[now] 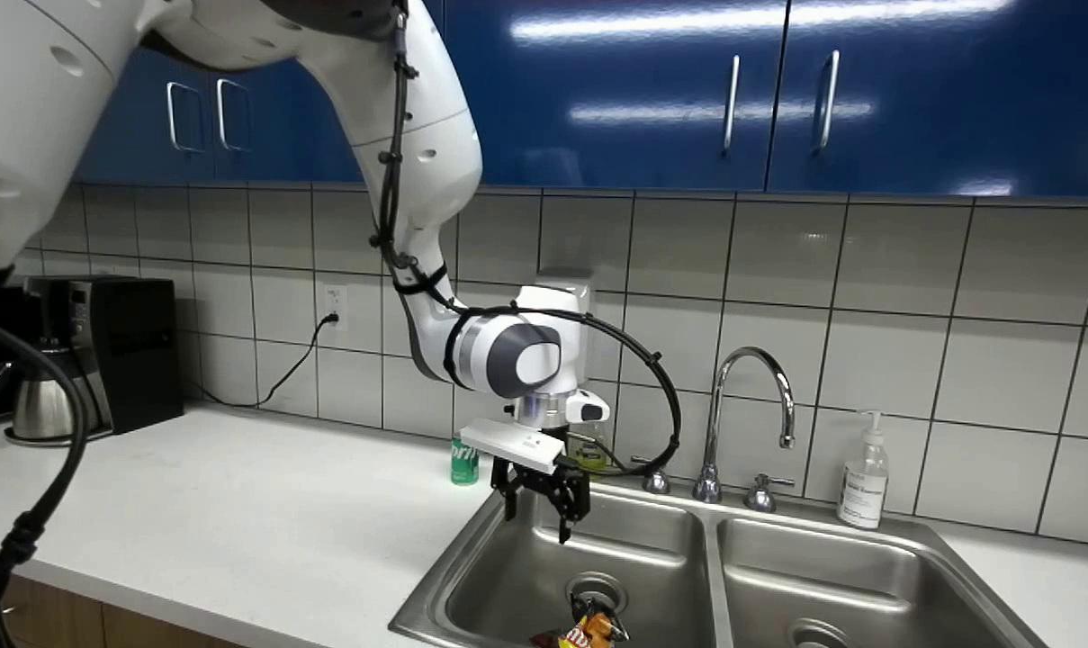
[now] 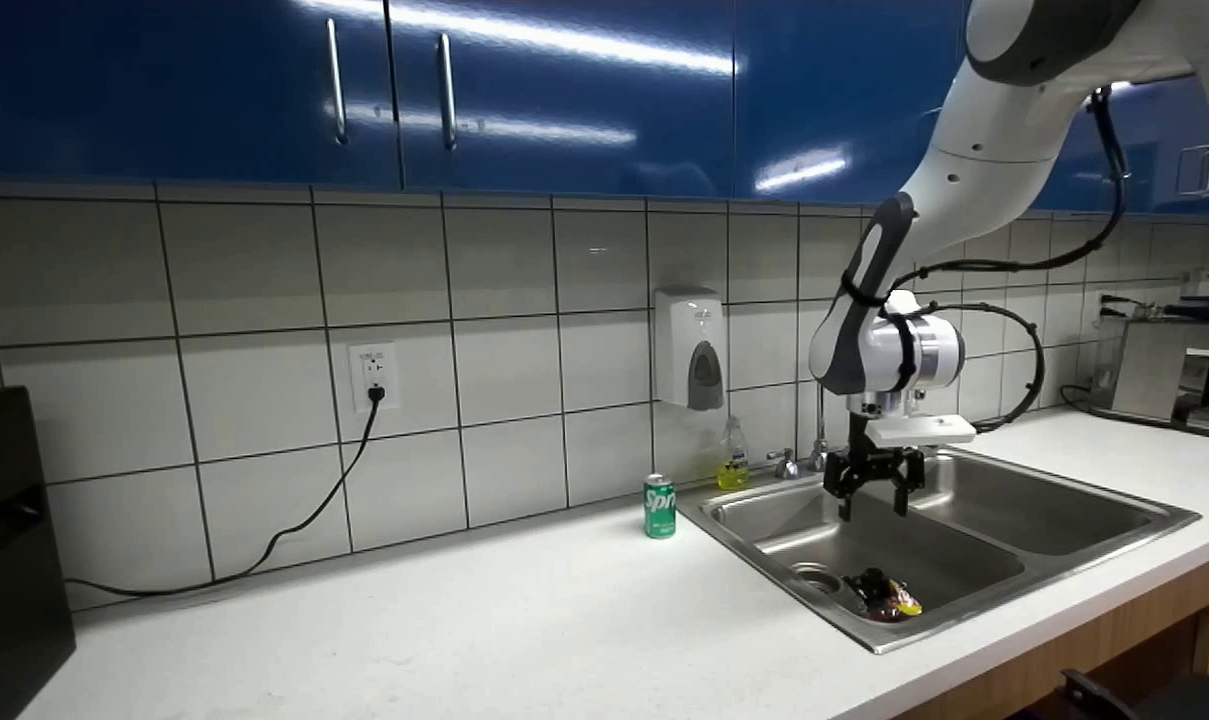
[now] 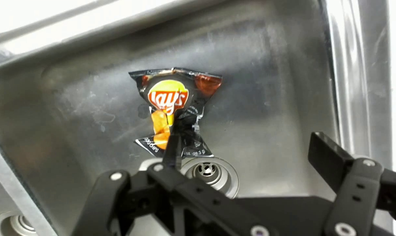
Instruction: Put the black snack packet in the left sink
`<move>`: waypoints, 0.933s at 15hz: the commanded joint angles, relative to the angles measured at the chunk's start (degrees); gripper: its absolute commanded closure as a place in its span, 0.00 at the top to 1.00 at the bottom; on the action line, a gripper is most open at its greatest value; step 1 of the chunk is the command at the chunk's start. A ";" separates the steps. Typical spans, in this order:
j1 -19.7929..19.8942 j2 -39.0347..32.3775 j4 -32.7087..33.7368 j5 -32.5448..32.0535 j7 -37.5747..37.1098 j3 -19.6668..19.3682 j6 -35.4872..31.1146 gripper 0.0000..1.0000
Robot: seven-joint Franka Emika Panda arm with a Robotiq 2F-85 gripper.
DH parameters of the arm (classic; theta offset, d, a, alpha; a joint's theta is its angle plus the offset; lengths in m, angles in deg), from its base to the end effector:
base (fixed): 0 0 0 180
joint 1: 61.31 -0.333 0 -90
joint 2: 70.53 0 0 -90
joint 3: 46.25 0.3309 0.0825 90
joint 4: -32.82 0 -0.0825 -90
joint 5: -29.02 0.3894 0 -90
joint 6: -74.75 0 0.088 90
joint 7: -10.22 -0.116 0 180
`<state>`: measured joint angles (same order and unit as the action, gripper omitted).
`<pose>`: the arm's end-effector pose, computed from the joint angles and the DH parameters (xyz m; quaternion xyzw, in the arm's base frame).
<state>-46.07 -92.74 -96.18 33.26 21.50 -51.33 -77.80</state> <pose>0.5168 -0.1944 0.1936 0.9941 -0.1078 0.0126 0.0028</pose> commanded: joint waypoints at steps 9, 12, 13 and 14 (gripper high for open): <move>-6.45 23.22 -24.65 -7.01 -0.62 -0.66 2.94 1.00; -6.52 19.20 -22.01 -4.97 -0.11 -0.80 1.19 1.00; -6.51 19.05 -21.94 -4.97 -0.11 -0.81 1.16 1.00; -6.47 18.75 -21.73 -4.96 -0.11 -0.89 1.14 1.00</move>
<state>-51.93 -74.07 -117.94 28.28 21.43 -51.65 -76.82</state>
